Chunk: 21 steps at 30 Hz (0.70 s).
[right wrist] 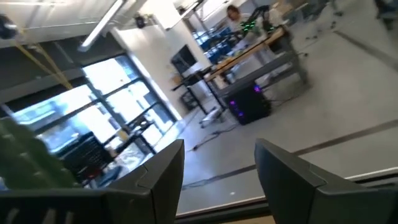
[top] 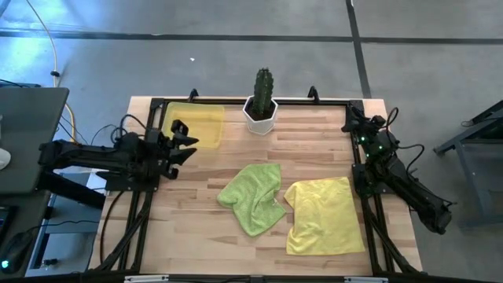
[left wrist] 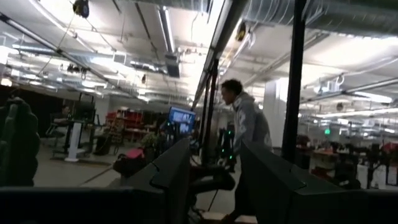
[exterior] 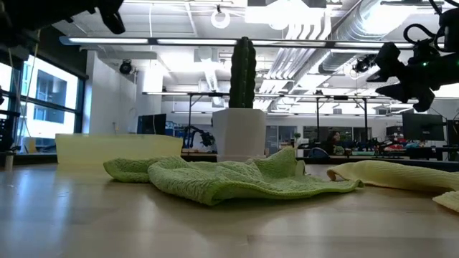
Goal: Roll microfiber towels into tight, uniform cylinder then place into a basket
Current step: Fold the green microfiber towel
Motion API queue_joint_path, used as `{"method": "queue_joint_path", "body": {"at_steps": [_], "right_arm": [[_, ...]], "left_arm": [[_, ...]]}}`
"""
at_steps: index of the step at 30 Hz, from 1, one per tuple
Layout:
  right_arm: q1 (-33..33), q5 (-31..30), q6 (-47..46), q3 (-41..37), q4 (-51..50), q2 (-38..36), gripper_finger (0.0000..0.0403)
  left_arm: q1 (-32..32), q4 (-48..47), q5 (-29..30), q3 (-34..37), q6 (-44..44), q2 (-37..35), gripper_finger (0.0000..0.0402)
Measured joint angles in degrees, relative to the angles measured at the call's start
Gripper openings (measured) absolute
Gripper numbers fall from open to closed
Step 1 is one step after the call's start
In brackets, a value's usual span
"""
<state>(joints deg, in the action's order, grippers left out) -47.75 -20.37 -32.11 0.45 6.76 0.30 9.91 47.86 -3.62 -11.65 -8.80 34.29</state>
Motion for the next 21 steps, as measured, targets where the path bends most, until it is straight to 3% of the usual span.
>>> {"method": "queue_joint_path", "body": {"at_steps": [5, 11, 15, 21], "right_arm": [[0.0, 6.2, -0.35, 0.01, 3.9, 0.02, 0.0188], [0.58, 14.35, 0.62, 0.0, 19.23, 0.0, 0.0188], [1.62, 14.59, 3.8, 0.04, 26.37, 0.0, 0.0188], [2.96, 14.59, 7.91, 1.91, 26.15, 2.53, 0.0188]], "left_arm": [[-0.96, 0.0, -0.04, -3.51, 0.04, 7.43, 0.0131], [-1.18, 0.02, -0.02, -8.05, 0.89, 17.92, 0.0131], [-1.18, -0.02, 0.0, -10.93, 0.92, 25.34, 0.0131], [-1.18, -0.02, 0.0, -15.41, 0.9, 36.34, 0.0131]]}}
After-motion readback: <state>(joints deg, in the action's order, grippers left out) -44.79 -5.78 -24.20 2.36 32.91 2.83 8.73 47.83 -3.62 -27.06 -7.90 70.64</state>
